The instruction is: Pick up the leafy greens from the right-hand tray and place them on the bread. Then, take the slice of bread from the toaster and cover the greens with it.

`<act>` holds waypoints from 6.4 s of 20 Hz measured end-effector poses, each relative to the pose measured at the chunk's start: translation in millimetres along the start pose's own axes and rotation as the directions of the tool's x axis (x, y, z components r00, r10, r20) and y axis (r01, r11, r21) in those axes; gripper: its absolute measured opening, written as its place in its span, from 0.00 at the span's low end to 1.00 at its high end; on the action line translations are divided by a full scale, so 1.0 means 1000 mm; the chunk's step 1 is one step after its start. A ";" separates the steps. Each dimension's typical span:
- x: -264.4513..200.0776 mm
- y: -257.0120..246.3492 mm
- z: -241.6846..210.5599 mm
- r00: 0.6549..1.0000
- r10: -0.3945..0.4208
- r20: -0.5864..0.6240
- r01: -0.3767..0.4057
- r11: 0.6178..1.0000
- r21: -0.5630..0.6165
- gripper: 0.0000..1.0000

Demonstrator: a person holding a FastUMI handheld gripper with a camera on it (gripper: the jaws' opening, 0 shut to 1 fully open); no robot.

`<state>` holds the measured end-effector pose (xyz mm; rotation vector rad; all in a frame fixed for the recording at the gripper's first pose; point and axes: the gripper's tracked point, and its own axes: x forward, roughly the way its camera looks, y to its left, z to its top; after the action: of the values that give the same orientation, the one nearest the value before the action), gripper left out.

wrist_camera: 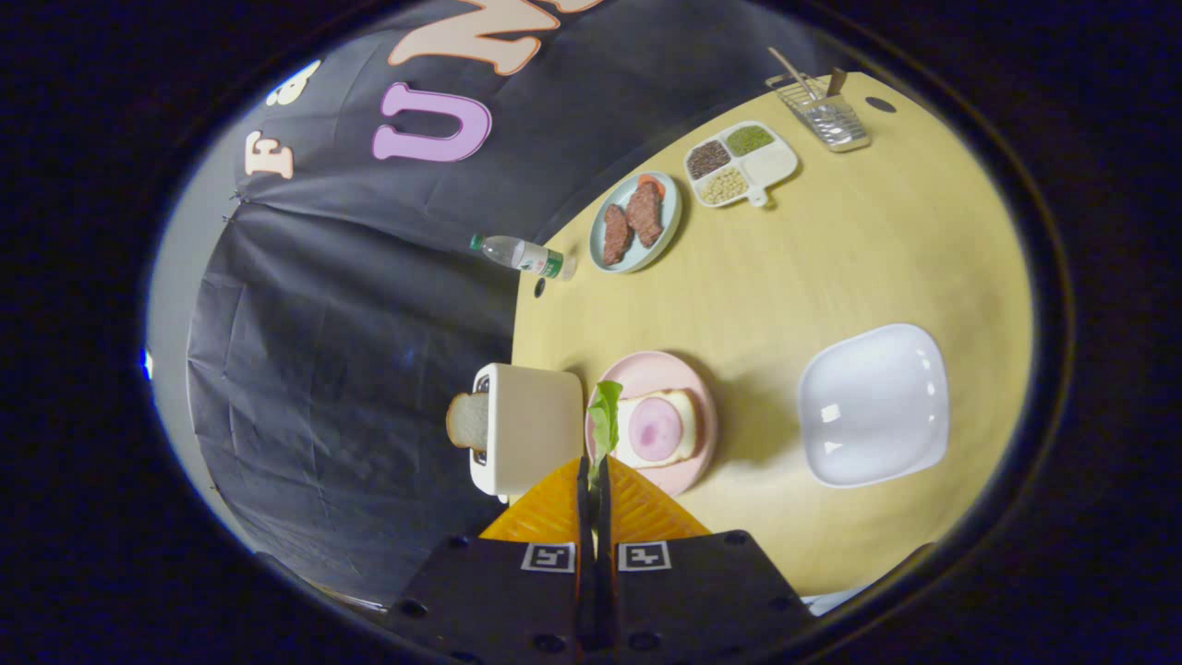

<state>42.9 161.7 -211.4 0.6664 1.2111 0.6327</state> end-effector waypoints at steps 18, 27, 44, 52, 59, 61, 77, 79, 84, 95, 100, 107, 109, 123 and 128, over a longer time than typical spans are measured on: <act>0.131 -0.053 -0.023 0.980 -0.196 -0.045 0.199 0.978 0.066 0.03; 0.132 -0.089 -0.023 0.941 -0.338 -0.034 0.338 0.941 -0.006 0.04; 0.077 -0.037 0.024 0.894 -0.398 0.208 0.428 0.895 -0.125 1.00; 0.063 0.080 0.017 0.920 -0.300 0.254 0.370 0.878 -0.303 1.00; 0.118 0.169 -0.013 0.935 -0.230 0.271 0.326 0.858 -0.397 1.00; 0.135 0.183 -0.018 0.935 -0.224 0.275 0.324 0.857 -0.401 1.00; 0.233 0.186 -0.071 0.938 -0.308 0.159 0.347 0.843 -0.412 0.72; 0.235 0.182 -0.076 0.938 -0.320 0.132 0.346 0.840 -0.418 0.59; 0.227 0.168 -0.074 0.924 -0.364 0.119 0.379 0.818 -0.433 0.33; 0.191 0.196 -0.064 0.962 -0.253 0.105 0.273 0.856 -0.440 0.17; 0.147 0.213 -0.042 0.977 -0.162 0.136 0.203 0.906 -0.372 0.17; 0.095 0.156 -0.003 0.952 -0.211 0.223 0.271 0.918 -0.288 0.17; 0.088 0.133 -0.002 0.950 -0.224 0.219 0.276 0.928 -0.249 0.17; 0.121 0.018 -0.026 0.958 -0.260 0.119 0.277 0.947 -0.163 0.17; 0.136 -0.014 -0.026 0.946 -0.312 0.091 0.324 0.926 -0.193 0.17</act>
<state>50.0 257.2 -311.9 0.3020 1.1487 0.4526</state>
